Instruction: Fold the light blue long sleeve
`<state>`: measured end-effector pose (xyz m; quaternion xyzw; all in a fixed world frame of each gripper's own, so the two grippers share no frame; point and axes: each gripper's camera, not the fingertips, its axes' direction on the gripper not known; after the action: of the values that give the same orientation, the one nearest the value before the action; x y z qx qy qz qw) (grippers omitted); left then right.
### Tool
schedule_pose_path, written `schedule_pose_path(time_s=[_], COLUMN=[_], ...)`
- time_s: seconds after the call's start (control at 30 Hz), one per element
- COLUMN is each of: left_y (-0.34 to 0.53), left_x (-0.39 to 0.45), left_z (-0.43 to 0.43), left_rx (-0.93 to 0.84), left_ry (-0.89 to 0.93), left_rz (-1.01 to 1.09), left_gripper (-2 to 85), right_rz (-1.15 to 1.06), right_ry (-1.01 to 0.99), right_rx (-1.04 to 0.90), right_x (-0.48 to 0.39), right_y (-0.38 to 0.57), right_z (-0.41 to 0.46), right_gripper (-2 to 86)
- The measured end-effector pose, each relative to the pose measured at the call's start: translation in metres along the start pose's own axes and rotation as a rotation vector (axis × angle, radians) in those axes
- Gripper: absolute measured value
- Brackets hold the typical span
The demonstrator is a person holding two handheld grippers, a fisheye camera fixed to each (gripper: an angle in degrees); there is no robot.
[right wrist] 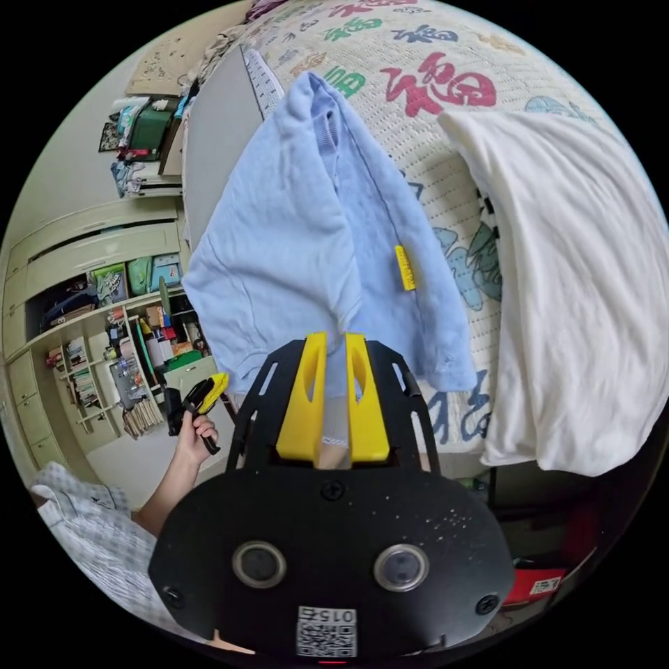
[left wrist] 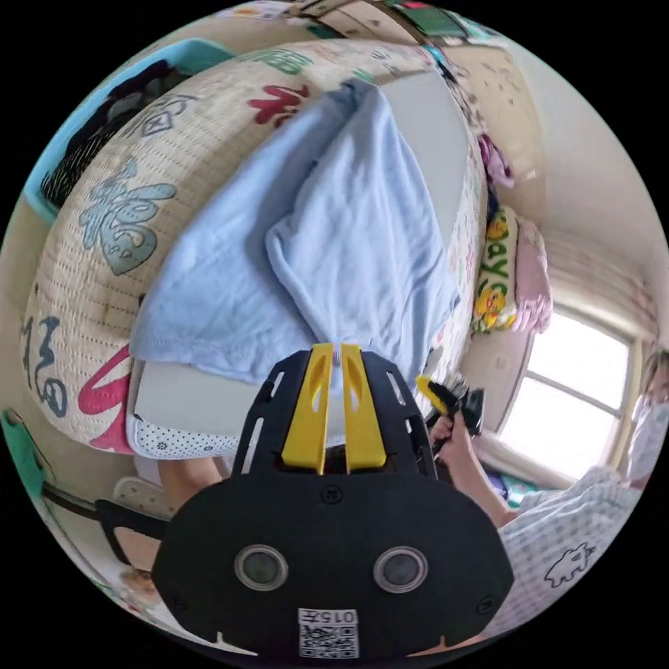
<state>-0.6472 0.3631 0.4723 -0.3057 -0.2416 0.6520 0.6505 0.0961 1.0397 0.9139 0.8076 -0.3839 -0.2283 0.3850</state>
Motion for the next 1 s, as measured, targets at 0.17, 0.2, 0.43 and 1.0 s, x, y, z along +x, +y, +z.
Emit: schedule_pose_path(time_s=[0.17,0.2,0.43,1.0], left_y=[-0.010,-0.010,-0.002,-0.007], left_x=[0.006,0.010,0.054,0.197], left_z=[0.025,0.027,0.033,0.041], left_rx=[0.026,0.034,0.020,-0.101], left_ry=[0.075,0.059,-0.031,-0.467], left_rz=[-0.113,-0.111,-0.077,0.240], left_gripper=[3.7,3.0,-0.6,0.4], right_rz=[-0.041,-0.033,0.123,0.029], right_ry=[-0.083,-0.067,-0.109,0.043], right_rx=[-0.102,-0.102,-0.008,-0.023], right_x=[-0.042,-0.046,-0.023,0.036], right_y=[0.029,0.030,0.046,0.049], right_z=[0.072,0.080,0.077,0.053], right_gripper=[9.4,9.0,4.6,4.0])
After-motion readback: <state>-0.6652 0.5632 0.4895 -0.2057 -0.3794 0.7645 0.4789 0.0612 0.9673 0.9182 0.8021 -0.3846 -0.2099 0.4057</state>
